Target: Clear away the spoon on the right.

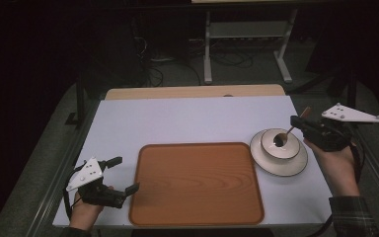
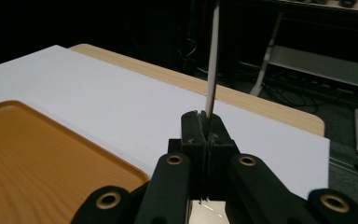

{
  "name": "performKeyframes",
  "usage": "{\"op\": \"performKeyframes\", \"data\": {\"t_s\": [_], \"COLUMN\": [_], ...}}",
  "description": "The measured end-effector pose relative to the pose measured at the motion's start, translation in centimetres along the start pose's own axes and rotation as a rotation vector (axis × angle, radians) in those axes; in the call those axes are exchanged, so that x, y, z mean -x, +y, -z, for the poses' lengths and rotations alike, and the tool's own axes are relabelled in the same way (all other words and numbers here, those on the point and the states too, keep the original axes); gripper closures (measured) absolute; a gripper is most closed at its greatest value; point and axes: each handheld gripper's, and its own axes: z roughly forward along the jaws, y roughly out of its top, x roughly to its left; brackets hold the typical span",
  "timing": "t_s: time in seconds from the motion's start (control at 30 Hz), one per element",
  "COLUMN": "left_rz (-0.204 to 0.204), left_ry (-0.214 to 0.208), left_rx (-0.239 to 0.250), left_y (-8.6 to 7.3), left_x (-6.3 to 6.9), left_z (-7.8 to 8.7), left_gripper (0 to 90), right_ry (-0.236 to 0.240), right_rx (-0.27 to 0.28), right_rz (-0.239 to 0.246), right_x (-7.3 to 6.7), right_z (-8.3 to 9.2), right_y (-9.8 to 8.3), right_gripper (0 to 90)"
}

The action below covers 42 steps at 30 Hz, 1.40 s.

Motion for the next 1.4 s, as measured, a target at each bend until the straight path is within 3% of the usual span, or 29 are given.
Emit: {"op": "performKeyframes", "data": {"t_s": [0.53,1.4], "left_rz": [0.0,0.001], "left_ry": [-0.001,0.001], "left_rx": [0.003,0.003], "left_y": [0.0,0.0], "left_x": [0.1,0.0], "left_z": [0.0,0.1], "left_gripper": [0.0,0.0], "right_ry": [0.146,0.348], "right_rx": [-0.028,-0.168], "right_rz": [0.062,0.176], "right_x": [-3.0,-8.4], "right_z": [-0.7,-4.1], "right_y": [0.5,-0.7], "right_gripper": [88.4,88.3]}}
